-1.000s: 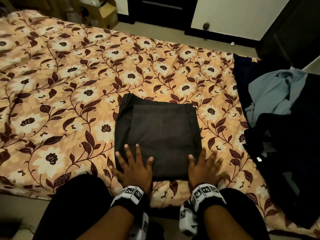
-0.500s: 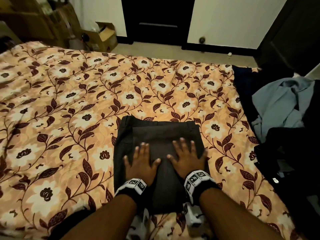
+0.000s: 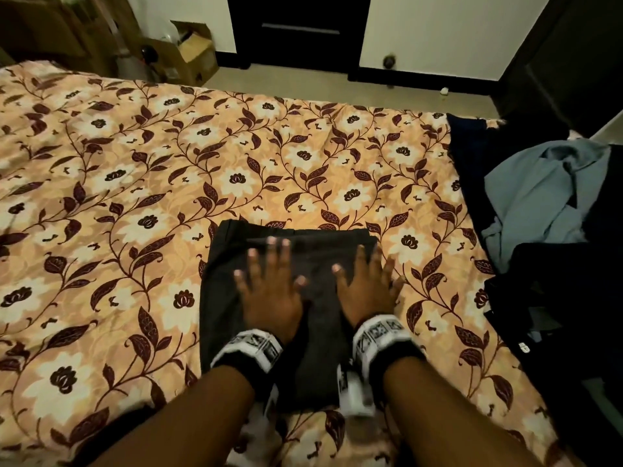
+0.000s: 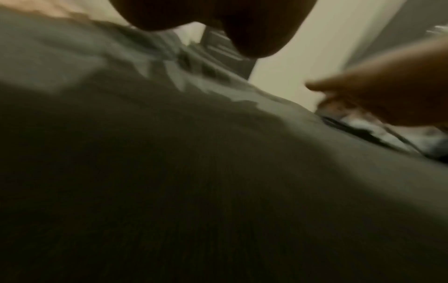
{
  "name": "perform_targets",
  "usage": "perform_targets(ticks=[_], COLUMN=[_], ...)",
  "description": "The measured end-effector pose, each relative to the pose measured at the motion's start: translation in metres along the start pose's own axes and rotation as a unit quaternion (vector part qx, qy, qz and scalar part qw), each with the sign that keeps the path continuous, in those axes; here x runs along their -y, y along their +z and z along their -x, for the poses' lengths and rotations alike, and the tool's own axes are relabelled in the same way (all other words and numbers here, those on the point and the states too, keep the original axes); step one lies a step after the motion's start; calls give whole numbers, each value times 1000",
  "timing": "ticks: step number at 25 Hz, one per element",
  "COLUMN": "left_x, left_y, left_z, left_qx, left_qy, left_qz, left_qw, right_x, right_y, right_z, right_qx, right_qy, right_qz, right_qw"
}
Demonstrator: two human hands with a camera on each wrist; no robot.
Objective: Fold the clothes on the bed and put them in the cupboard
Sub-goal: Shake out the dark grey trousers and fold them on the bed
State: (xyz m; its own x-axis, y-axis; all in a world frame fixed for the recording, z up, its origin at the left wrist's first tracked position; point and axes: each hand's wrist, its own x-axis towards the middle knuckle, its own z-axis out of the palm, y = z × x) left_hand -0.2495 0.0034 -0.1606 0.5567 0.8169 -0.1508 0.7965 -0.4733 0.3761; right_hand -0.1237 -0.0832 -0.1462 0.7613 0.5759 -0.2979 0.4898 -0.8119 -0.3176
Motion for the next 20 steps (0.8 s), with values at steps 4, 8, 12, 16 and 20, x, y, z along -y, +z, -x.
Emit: perform_targets(ticks=[4, 8, 12, 16, 20], left_x=[32, 72, 91, 76, 68], left_y=[19, -18, -45, -65, -69], left_z=[39, 50, 17, 2, -1], left_qx=[68, -92, -54, 41, 68], left_qy=[-68, -241, -292, -256, -213], left_qz=[-28, 123, 335, 441, 584], left_qw=[995, 958, 894, 859, 780], right_x=[-43, -62, -38, -32, -15], right_y=[33, 17, 2, -22, -41], right_z=[75, 80, 56, 42, 43], right_qx=[43, -31, -7, 75, 113], right_qy=[47, 169, 133, 143, 78], right_qz=[4, -112, -252, -328, -314], right_qw=[998, 979, 959, 931, 939])
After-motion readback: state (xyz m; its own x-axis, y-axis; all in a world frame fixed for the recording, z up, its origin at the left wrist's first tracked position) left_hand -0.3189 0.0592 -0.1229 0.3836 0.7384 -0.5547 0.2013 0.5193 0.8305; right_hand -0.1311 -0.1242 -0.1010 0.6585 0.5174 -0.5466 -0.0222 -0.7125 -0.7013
